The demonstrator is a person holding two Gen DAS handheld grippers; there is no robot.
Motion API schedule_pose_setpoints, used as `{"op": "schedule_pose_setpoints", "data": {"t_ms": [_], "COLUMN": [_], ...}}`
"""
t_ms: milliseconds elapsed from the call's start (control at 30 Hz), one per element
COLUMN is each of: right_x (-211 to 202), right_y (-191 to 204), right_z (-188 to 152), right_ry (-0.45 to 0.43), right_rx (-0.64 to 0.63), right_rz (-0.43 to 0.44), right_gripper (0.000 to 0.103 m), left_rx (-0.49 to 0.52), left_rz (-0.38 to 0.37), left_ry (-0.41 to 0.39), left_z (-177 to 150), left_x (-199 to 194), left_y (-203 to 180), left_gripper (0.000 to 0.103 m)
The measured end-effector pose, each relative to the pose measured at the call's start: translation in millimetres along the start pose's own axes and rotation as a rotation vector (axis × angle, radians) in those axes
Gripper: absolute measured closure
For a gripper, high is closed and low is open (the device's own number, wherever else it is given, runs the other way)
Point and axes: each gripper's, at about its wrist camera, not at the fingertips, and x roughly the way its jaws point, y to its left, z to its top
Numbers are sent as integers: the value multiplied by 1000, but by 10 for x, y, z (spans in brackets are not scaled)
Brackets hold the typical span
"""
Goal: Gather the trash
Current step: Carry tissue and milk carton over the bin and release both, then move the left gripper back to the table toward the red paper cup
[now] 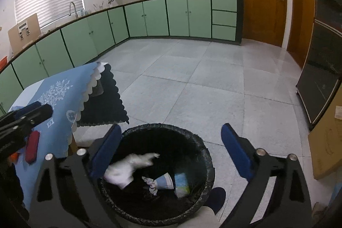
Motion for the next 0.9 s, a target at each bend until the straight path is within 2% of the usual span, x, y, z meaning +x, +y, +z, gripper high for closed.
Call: {"op": "schedule_pose_setpoints", "data": {"t_ms": [33,233,500,633,900], "right_x": [-26,-222,-454,-542,-733], "right_y": [19,286,965,1387,2076], "right_z": [7,46,50,24,-58], "right_ry": [0,-31,-64,-75,-103], "right_rx": [7,3,-52,-106,-183], "right_rz": [10,70,190,252,370], "right_gripper": [7,7,7,7,7], "left_rx": [0,-12,-77,-114,-210], "left_rz": [10,84,217,312,467], "left_ry": [-6,-44,-80,-99,-100], "left_z": [2,-49,-185,-322,-635], "left_x": [-46,-496,-1109,-1409,-1805], "left_y": [45,357,922,1248,1949], "left_gripper": [31,25,25,25,25]}}
